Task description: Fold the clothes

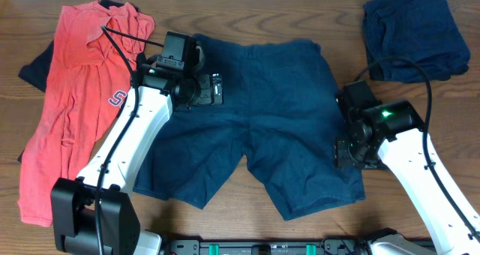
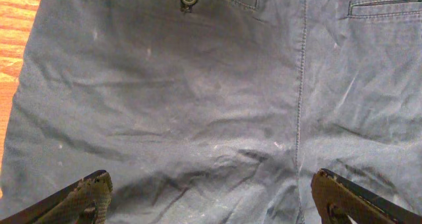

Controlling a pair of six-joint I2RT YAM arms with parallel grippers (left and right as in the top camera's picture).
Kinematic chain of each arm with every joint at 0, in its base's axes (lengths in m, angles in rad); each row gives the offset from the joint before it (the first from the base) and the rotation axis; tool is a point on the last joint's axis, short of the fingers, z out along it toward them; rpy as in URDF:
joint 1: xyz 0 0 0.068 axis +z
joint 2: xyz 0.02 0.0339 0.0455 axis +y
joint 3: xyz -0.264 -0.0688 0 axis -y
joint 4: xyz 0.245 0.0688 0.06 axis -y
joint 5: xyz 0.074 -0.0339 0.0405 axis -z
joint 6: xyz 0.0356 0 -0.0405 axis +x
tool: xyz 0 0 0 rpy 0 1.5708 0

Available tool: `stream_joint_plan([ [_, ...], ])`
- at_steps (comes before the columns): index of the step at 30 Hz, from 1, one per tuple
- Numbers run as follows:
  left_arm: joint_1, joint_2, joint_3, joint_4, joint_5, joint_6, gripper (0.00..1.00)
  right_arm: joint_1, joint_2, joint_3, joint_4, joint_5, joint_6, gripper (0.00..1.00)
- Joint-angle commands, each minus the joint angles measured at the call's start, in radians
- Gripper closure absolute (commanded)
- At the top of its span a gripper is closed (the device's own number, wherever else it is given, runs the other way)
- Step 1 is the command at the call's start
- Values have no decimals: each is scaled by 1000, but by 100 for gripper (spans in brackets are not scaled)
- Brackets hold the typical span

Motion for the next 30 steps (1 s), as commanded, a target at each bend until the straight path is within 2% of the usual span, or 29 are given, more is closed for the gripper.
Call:
stream_joint_plan([
  [1,4,12,-5,0,-13,9,2,-10,39,21,60,3,-2,30],
  [7,6,12,-5,3,-13,48,2,-2,184,20,285,-148,-85,30],
  [10,6,12,-5,6,-13,76,2,-2,277,20,384,-181,-100,20],
  [12,6,12,-5,7,-13,94,2,-2,337,20,436,-187,-111,19],
  [18,6,12,-5,24,-14,155,2,8,476,20,516,-204,-123,19],
  [30,6,12,-5,33,-65,156,2,-48,715,20,721,-134,-60,15],
])
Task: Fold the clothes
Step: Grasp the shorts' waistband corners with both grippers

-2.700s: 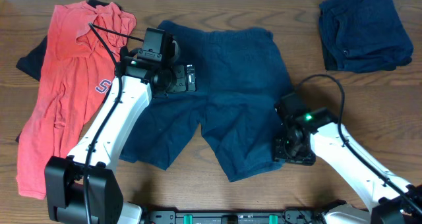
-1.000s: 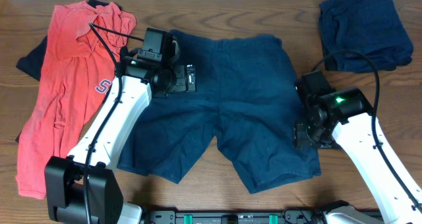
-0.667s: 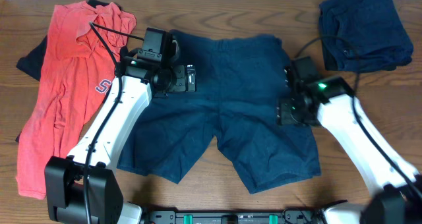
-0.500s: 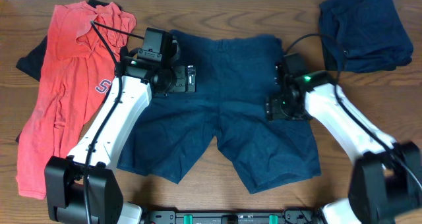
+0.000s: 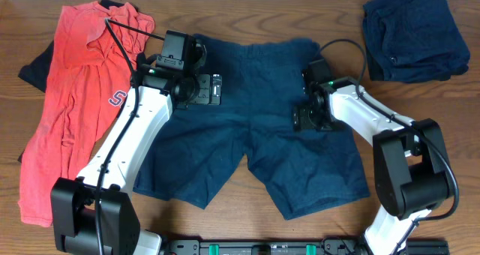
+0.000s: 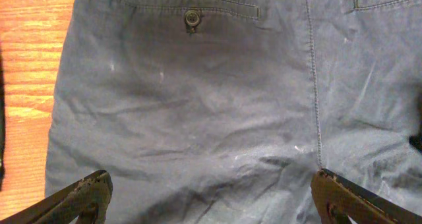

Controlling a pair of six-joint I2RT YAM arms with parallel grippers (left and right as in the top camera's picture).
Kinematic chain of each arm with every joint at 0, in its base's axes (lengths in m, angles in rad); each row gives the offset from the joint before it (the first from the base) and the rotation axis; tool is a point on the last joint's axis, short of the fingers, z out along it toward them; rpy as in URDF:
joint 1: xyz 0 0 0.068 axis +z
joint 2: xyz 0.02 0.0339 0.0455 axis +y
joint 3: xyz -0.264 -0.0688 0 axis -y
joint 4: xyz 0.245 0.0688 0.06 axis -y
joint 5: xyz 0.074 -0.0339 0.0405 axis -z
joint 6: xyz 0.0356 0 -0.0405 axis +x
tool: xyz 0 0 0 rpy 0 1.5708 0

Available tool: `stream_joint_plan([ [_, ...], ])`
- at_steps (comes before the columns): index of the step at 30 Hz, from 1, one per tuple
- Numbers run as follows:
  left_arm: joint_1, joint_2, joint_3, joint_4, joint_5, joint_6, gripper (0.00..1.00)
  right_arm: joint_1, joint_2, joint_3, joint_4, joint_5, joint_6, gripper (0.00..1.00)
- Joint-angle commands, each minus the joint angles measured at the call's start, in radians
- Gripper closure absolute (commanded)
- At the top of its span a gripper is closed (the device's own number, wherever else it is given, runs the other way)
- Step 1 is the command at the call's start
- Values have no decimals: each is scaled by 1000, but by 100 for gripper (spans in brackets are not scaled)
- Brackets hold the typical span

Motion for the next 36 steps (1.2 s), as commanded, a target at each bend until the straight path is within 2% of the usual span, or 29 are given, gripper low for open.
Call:
stream_joint_plan([
  [1,5,13,-5,0,-19,17,2,-48,156,-29,104,-11,26,15],
  [7,5,14,-5,1,-19,17,2,-101,265,-29,357,-12,35,16],
  [12,5,16,-8,12,-19,17,2,-135,286,-24,667,-34,8,15],
  [14,5,20,-15,29,-19,17,2,-136,286,-1,721,-66,4,14],
  [17,5,40,-17,55,-19,35,2,-135,277,97,652,-166,4,11],
  [20,12,85,-17,123,-49,89,2,-123,242,213,502,-234,-3,1],
  [26,114,200,10,277,-77,108,2,-74,114,398,206,-411,-110,1],
  [31,269,327,56,401,175,133,2,2,15,443,20,-378,-176,1],
  [36,351,446,109,417,376,152,2,41,-39,443,-73,-285,-179,1],
])
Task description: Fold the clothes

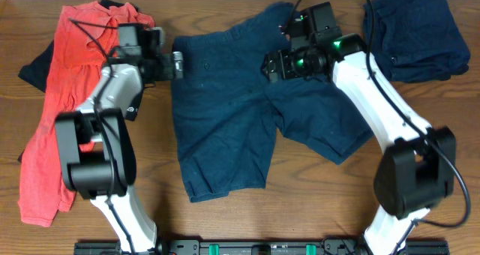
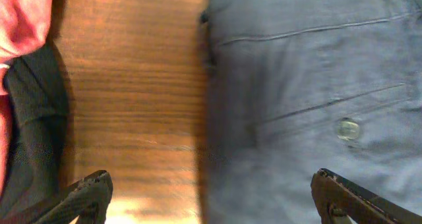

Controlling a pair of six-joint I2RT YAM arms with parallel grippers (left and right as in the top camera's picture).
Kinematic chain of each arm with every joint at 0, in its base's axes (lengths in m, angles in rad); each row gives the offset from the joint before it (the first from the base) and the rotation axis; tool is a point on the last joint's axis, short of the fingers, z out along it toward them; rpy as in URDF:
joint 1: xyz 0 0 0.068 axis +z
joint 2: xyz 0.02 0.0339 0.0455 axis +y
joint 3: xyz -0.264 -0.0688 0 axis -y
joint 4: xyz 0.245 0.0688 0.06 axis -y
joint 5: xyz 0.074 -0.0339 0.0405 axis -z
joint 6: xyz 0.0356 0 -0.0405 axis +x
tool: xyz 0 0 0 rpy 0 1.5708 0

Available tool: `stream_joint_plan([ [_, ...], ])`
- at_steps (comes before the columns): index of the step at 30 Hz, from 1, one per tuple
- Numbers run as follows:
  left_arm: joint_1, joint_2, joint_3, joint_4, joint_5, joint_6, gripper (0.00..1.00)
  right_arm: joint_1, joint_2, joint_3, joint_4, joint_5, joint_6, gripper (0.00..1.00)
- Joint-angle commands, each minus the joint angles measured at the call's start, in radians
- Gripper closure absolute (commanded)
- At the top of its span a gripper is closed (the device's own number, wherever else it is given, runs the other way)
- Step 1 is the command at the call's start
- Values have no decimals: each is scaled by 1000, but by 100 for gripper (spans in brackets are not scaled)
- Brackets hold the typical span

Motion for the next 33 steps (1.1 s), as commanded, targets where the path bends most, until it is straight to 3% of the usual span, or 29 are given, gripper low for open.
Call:
stream_joint_plan([
  [1,21,58,34,6,180,31,2,13,-24,7,-31,47,-34,1],
  [7,8,80,34,24,182,31,0,21,-55,7,-56,40,-33,1],
  [13,-22,108,34,19,149,53,11,21,-55,7,-81,-8,-34,6],
  [14,-23,119,34,20,148,53,16,21,-55,7,-87,-8,-34,9],
  [16,-23,133,34,19,147,52,35,21,-55,7,-99,-8,-34,16],
  [18,-20,134,34,11,126,32,71,21,-55,7,-110,-7,-34,22],
  [20,-18,122,34,-7,84,2,90,20,-55,7,-118,-7,-33,25],
  [21,-18,110,34,-28,63,0,94,20,-55,7,-121,-7,-33,26],
  [23,-18,86,34,-79,23,-6,94,20,-55,7,-127,-5,-33,27],
  [27,-17,9,34,-242,-98,-136,94,21,-54,7,-143,30,-17,27],
  [33,-16,-101,34,-552,-97,-266,94,21,-50,6,-164,85,22,27],
])
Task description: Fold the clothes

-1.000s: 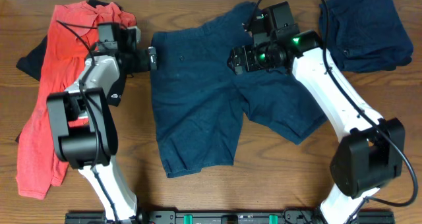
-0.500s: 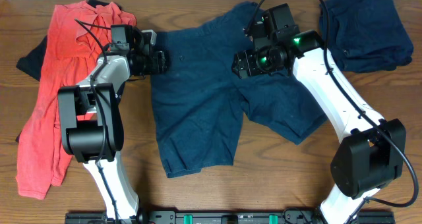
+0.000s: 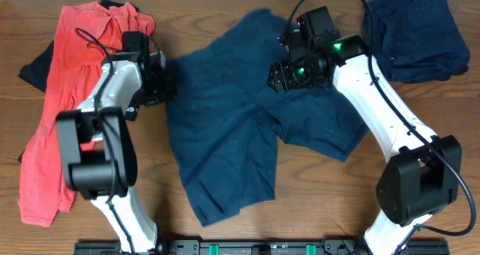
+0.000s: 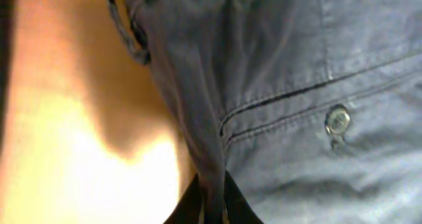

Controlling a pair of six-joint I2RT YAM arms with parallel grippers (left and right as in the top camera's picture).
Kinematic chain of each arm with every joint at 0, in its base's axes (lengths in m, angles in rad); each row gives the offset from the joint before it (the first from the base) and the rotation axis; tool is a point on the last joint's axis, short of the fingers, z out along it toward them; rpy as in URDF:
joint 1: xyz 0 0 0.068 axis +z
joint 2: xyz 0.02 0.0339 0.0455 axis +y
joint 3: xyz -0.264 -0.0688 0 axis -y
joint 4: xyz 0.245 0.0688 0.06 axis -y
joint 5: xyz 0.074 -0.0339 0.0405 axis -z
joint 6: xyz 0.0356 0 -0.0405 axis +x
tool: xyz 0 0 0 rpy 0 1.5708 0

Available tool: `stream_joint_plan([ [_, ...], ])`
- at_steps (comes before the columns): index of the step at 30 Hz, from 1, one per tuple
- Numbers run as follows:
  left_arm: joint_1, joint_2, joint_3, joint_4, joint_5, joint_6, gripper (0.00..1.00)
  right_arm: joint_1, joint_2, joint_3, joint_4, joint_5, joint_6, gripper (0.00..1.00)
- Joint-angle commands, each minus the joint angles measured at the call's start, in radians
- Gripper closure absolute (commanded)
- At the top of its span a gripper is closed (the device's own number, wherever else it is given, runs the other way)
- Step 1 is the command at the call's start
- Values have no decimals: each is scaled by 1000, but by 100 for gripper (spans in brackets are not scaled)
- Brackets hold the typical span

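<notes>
Dark navy shorts (image 3: 225, 135) lie crumpled and skewed across the middle of the wooden table (image 3: 315, 202). At the shorts' left waist edge my left gripper (image 3: 160, 90) is shut. In the left wrist view the gripper (image 4: 212, 207) pinches a fold of the shorts (image 4: 316, 85) beside a pocket button (image 4: 337, 120). Over the upper right part of the shorts, my right gripper (image 3: 279, 76) rests on the cloth. Whether its jaws are open or shut is hidden from above.
At the far left a red shirt (image 3: 67, 97) lies lengthwise, overlapping a black garment (image 3: 34, 67). A folded navy garment (image 3: 416, 34) sits at the back right corner. Bare wood shows along the front edge.
My left gripper was open over bare wood beside the shorts' left edge; it is now shut on that edge. The shorts have skewed and bunched more. The right gripper sits slightly lower.
The shorts lay flat, waist away, with my left gripper open over the seat and the right arm at the right leg hem. The right gripper then stood on the right hip. Later the shorts were turned and bunched, both grippers near the waist. Now the left holds the edge.
</notes>
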Motion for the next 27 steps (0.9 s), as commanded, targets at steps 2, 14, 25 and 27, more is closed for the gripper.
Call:
stream_joint_plan([
  [2,5,-88,3,-192,-47,-111,93,3,-17,5,-17,103,79,27],
  [14,5,-159,3,-430,-272,-104,2,5,-17,-76,-78,167,123,20],
  [25,5,-397,28,-349,-272,-108,2,190,-10,-270,16,161,106,18],
  [27,5,-438,28,-328,-272,-108,2,215,-2,-286,42,171,108,18],
])
